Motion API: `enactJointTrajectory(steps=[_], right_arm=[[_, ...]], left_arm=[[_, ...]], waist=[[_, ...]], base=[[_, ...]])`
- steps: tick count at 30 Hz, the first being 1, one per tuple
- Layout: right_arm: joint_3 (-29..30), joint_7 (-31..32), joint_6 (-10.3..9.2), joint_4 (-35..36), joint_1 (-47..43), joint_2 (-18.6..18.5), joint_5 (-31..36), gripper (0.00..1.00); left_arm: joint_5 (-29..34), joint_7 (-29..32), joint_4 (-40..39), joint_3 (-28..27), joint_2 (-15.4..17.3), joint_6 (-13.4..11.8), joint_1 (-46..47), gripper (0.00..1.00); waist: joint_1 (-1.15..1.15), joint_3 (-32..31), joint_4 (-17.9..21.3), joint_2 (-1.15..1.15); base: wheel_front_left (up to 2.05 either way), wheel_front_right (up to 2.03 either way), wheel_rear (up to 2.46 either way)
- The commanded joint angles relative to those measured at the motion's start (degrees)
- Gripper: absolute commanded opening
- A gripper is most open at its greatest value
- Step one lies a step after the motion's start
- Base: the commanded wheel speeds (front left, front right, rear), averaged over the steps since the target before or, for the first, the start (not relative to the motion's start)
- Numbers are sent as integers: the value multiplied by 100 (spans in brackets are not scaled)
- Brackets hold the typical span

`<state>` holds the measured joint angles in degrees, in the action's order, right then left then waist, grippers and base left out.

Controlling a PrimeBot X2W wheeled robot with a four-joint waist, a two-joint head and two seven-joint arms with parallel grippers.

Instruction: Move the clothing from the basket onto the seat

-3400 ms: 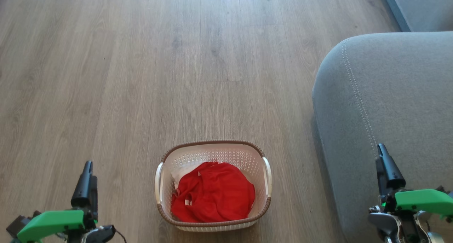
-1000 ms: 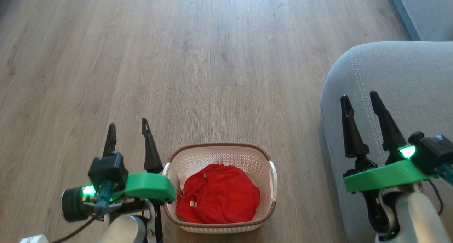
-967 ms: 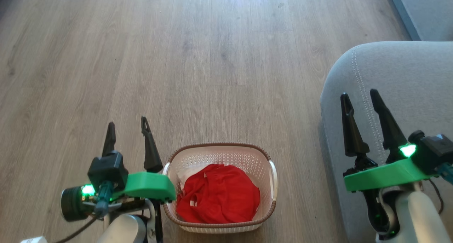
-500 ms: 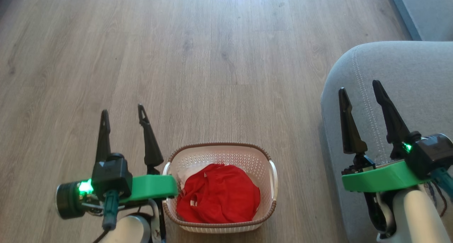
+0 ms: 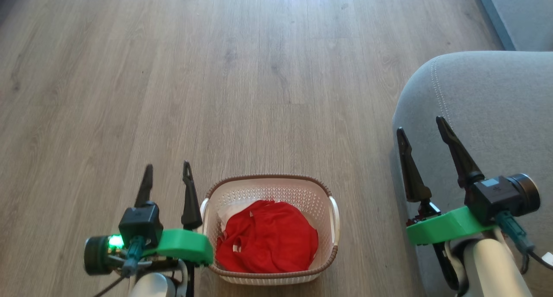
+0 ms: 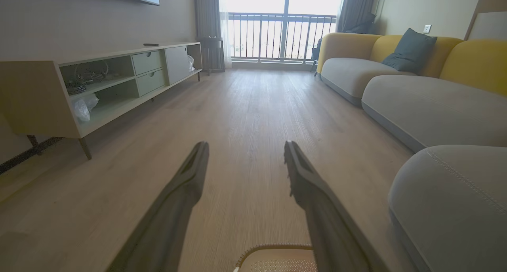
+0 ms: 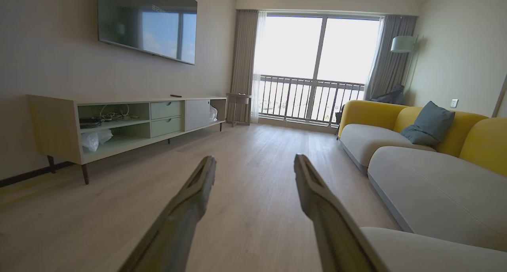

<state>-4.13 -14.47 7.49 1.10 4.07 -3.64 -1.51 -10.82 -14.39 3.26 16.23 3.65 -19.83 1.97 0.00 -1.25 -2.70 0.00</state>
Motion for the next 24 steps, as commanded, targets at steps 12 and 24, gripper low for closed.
enactJointTrajectory(steps=[12, 24], right_arm=[[-49, -52, 0, -763, 117, 53, -137, 100], [-63, -52, 0, -999, 192, 50, -71, 100]], left_arm=[[-239, -61, 847, -143, -76, 991, 156, 100], [-331, -61, 934, -173, -77, 1114, 142, 100]], waist=[[0, 48, 58, 0], [0, 41, 70, 0]], base=[[0, 0, 0], [0, 0, 0]])
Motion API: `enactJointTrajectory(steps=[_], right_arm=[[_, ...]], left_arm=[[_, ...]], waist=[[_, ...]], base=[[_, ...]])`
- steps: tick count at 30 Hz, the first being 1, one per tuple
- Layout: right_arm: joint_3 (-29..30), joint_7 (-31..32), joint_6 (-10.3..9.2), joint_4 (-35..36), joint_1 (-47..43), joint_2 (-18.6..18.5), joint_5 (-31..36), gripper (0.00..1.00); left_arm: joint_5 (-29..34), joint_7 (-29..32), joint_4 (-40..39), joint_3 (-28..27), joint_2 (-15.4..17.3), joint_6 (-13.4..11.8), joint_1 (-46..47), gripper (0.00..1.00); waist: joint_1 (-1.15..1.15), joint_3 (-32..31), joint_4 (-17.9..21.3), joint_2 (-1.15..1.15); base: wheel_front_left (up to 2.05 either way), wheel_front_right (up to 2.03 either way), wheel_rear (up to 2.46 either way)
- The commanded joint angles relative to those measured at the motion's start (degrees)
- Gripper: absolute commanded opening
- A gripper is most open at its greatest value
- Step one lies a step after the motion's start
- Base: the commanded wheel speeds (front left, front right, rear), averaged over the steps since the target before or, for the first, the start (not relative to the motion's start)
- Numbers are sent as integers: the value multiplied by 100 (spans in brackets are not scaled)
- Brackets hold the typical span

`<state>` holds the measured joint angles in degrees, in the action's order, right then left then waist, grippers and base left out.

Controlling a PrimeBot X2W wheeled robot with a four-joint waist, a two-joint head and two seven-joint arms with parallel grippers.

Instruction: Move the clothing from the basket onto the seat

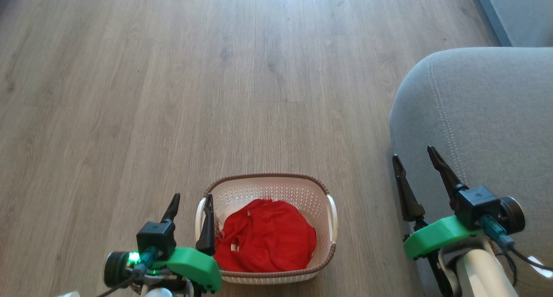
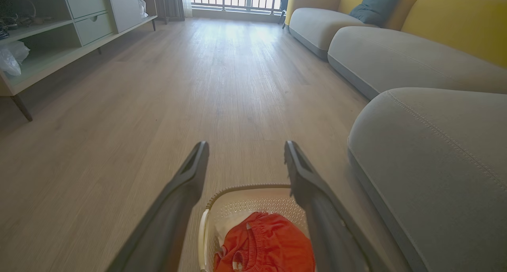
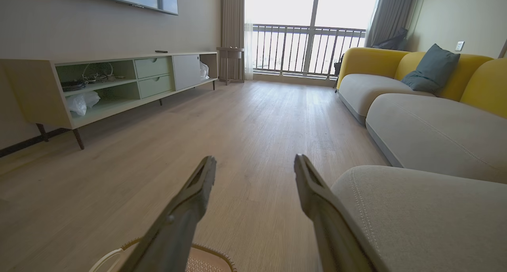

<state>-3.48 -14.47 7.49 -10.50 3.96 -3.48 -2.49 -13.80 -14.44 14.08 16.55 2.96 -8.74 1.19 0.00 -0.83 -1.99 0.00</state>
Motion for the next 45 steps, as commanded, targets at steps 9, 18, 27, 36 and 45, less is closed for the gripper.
enactJointTrajectory(steps=[9, 18, 27, 36, 45], right_arm=[[-150, -52, 0, 182, 200, 13, 85, 100], [60, -52, 0, -3, 278, -105, 240, 100], [364, -52, 0, 191, 641, -428, 255, 100], [597, -52, 0, 525, 805, -555, 233, 100], [579, -52, 0, 874, 871, -525, 153, 100]], left_arm=[[-78, -56, -98, -203, -8, 17, 208, 100], [-306, -56, 464, 175, -8, 138, 455, 100], [-491, -56, 1712, 1050, -8, 314, 1734, 100], [-640, -56, 2713, 1654, -8, 353, 2974, 100], [-955, -56, 4044, 2426, -8, 463, 4384, 100]], waist=[[0, 16, 23, 0], [0, 754, 169, 0], [0, 2505, 267, 0], [0, 3765, 321, 0], [0, 4835, 441, 0]], base=[[0, 0, 0], [0, 0, 0], [0, 0, 0], [0, 0, 0], [0, 0, 0]])
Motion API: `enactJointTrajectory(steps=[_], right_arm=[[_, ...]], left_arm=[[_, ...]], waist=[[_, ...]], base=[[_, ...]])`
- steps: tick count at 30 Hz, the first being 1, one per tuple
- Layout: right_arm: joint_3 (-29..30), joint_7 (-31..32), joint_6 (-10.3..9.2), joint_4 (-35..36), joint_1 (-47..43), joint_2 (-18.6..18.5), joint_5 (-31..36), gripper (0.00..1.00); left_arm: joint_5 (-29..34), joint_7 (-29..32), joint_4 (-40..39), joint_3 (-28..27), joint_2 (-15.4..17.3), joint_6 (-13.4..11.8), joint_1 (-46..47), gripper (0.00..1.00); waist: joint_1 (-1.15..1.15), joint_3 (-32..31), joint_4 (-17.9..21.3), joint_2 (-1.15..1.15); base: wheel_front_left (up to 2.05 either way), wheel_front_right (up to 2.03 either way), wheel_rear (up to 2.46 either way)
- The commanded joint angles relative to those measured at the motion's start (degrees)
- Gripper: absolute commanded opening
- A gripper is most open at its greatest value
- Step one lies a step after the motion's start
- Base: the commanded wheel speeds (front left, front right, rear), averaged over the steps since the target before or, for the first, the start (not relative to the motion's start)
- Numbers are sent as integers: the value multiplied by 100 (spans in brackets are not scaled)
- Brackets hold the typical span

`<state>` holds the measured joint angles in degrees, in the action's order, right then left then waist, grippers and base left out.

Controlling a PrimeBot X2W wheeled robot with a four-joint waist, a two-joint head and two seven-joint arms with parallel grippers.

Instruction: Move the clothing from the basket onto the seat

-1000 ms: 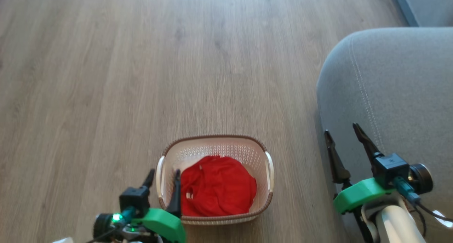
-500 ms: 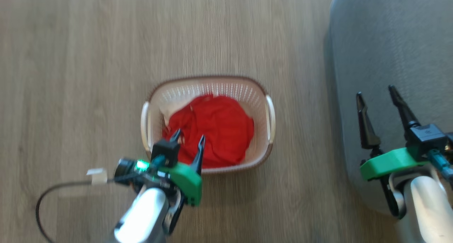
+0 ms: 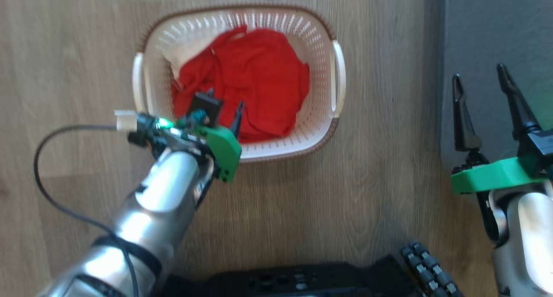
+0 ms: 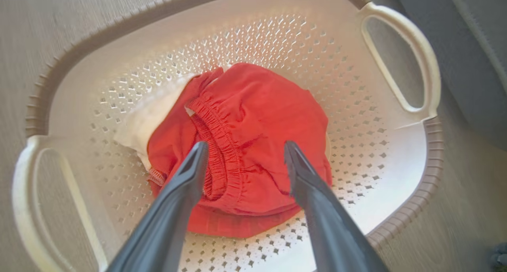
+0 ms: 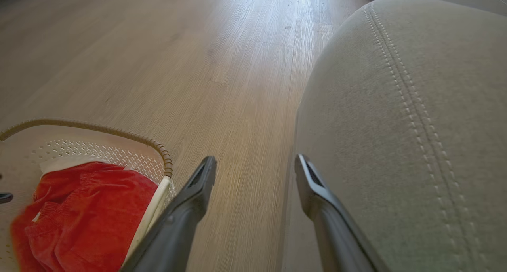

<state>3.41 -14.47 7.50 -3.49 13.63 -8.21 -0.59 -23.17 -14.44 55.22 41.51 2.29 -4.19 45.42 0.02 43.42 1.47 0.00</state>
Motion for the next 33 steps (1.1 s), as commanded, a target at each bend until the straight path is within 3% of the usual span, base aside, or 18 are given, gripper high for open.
enactJointTrajectory(steps=[1, 10, 24, 33], right_arm=[[-126, -52, -1, 205, -90, -37, -47, 100], [-188, -52, -1, 583, -11, -30, -97, 100], [-359, -52, -1, 960, -264, 72, -165, 100], [-444, -52, -1, 1073, -390, 87, -172, 100]], left_arm=[[-62, -56, 78, 18, 59, 28, 102, 100], [-275, 372, 1107, 903, 59, 72, 1321, 100], [-534, 1647, 1733, 1459, 59, -352, 1816, 100], [-792, 1986, 1701, 1572, 59, -109, 1902, 100]], waist=[[-2, 500, 119, 0], [-2, 1147, 375, 0], [-2, 1436, 610, 0], [-2, 1543, 653, 0]], base=[[0, 0, 0], [0, 0, 0], [0, 0, 0], [0, 0, 0]])
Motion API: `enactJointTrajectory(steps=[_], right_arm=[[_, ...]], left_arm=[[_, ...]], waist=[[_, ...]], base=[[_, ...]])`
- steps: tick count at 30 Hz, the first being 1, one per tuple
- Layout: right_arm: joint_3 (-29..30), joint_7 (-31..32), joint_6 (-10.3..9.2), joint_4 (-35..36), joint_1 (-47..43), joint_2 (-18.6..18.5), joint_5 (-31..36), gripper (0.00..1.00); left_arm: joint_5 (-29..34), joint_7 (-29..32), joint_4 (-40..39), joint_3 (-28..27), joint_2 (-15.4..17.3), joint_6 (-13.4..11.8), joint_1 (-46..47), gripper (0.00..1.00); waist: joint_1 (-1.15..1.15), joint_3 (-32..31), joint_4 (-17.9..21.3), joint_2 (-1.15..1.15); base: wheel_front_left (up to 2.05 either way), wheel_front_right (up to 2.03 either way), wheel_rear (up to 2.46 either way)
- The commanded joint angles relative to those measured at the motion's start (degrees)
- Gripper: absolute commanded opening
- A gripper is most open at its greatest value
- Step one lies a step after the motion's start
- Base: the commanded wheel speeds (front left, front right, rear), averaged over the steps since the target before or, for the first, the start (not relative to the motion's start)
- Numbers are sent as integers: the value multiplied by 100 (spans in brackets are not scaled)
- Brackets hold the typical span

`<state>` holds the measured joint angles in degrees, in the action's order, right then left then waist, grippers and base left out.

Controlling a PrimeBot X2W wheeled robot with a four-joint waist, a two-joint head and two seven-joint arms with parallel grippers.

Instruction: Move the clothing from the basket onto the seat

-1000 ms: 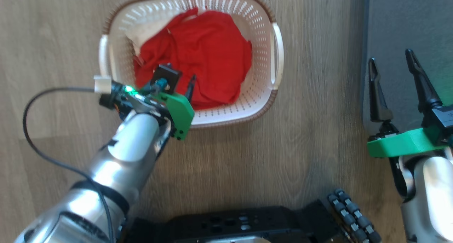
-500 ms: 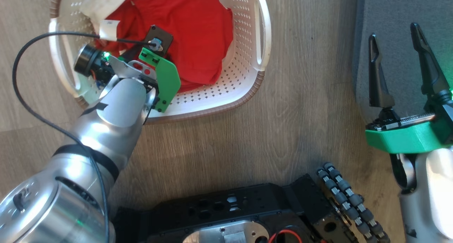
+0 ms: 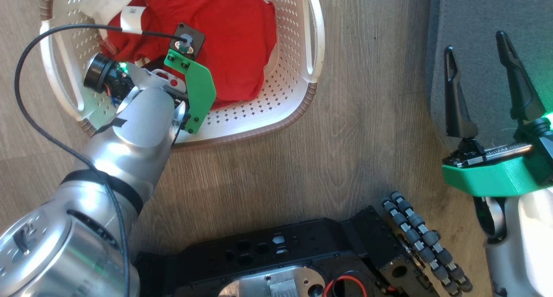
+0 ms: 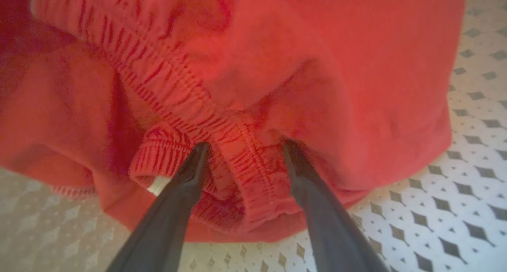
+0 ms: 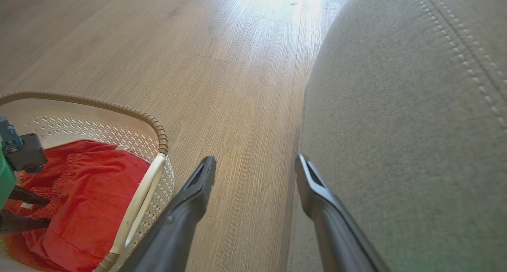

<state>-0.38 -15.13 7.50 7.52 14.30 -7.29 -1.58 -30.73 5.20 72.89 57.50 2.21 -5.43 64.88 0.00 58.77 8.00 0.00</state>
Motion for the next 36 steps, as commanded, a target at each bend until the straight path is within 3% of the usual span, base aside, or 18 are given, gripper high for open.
enactJointTrajectory(steps=[1, 9, 13, 14, 15, 24, 36], right_arm=[[-70, 13, -1, -15, -465, -10, -70, 100], [-79, 13, -1, 46, -485, -43, -45, 100], [-72, 13, -1, 61, -487, -61, -31, 100], [-72, 13, -1, 60, -481, -65, -28, 100], [-72, 13, -1, 59, -474, -68, -26, 100], [-126, 13, -1, -17, -327, -116, 11, 100], [-381, 13, -1, -439, 279, -103, -84, 100]], left_arm=[[-79, 52, -89, -16, 66, 63, -39, 100], [-253, 155, -225, 277, 66, 627, -3, 100], [-414, 192, -246, 339, 66, 785, -2, 36], [-451, 178, -246, 351, 66, 799, 3, 12], [-486, 166, -249, 366, 66, 816, 1, 0], [-790, -36, -178, 439, 66, 761, -75, 0], [-1177, -800, -127, 413, 66, 641, -247, 0]], waist=[[0, 19, 0, 0], [0, 77, -20, 0], [0, 96, -40, 0], [0, 100, -43, 0], [0, 100, -46, 0], [0, -1, -78, 0], [0, -711, -108, 0]], base=[[0, 0, 0], [0, 0, 0], [0, 0, 0], [0, 0, 0], [0, 0, 0], [0, 0, 0], [0, 0, 0]])
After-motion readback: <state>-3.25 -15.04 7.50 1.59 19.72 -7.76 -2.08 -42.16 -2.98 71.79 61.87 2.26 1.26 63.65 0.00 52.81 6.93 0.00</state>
